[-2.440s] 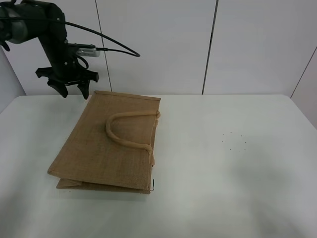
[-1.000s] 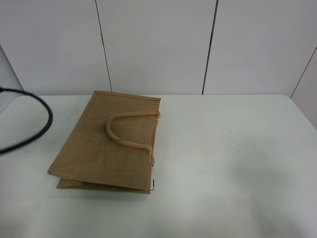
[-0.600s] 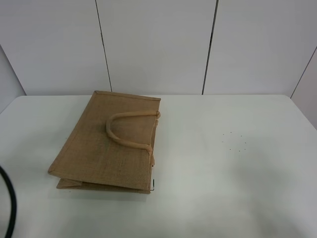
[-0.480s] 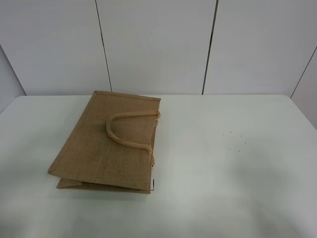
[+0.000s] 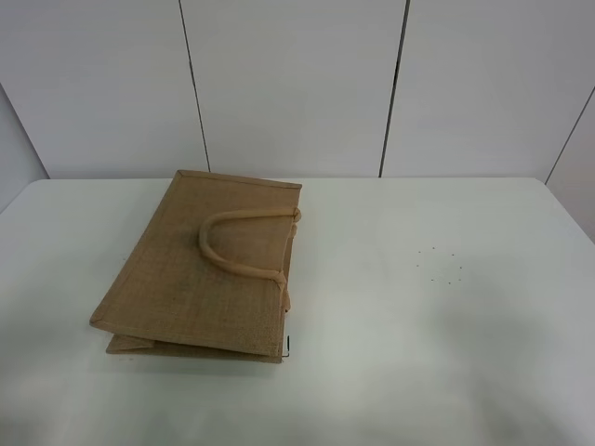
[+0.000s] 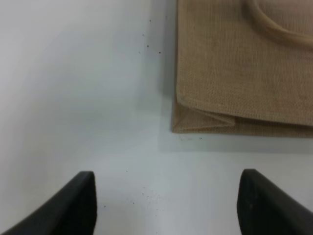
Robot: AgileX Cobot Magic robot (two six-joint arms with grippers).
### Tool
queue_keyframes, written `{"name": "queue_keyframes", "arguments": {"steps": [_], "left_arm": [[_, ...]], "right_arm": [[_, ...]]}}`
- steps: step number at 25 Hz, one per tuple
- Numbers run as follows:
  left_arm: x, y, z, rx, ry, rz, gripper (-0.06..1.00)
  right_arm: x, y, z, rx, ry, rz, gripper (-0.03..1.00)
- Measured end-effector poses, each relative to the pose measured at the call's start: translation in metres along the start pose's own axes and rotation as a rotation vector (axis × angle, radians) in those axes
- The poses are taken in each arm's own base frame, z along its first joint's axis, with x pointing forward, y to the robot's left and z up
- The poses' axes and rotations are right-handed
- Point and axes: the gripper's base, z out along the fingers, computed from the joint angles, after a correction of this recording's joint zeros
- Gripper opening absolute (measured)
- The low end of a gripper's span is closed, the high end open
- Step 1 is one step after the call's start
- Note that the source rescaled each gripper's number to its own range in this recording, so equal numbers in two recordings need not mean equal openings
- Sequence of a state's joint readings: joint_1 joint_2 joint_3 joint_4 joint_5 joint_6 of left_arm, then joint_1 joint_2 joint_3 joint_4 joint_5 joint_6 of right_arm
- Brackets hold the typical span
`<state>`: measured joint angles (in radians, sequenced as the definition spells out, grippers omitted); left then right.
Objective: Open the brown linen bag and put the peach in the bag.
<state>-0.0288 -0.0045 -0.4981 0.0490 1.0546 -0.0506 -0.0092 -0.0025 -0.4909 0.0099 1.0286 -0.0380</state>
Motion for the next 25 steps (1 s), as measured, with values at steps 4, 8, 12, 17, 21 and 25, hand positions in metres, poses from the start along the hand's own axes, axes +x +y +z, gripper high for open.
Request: {"name": "queue_keyframes", "arguments": {"steps": [4,8,12,17,21,25], "left_arm": [[0.0,0.0,0.0,0.0,0.0,0.0,0.89],[0.0,0.0001,0.0,-0.001,0.0,0.0,0.89],[0.0,0.0003,0.0,-0.004,0.0,0.001,0.89],[0.0,0.0003,0.0,-0.004,0.0,0.001,0.89],[0.0,0.0003,0.0,-0.004,0.0,0.001,0.89],[0.0,0.0003,0.0,-0.004,0.0,0.001,0.89]], "right_arm": [[0.0,0.0,0.0,0.0,0.0,0.0,1.0],[0.0,0.0,0.0,0.0,0.0,0.0,1.0],[0.0,0.0,0.0,0.0,0.0,0.0,1.0],[0.0,0.0,0.0,0.0,0.0,0.0,1.0],[0.0,0.0,0.0,0.0,0.0,0.0,1.0],[0.0,0.0,0.0,0.0,0.0,0.0,1.0]]}}
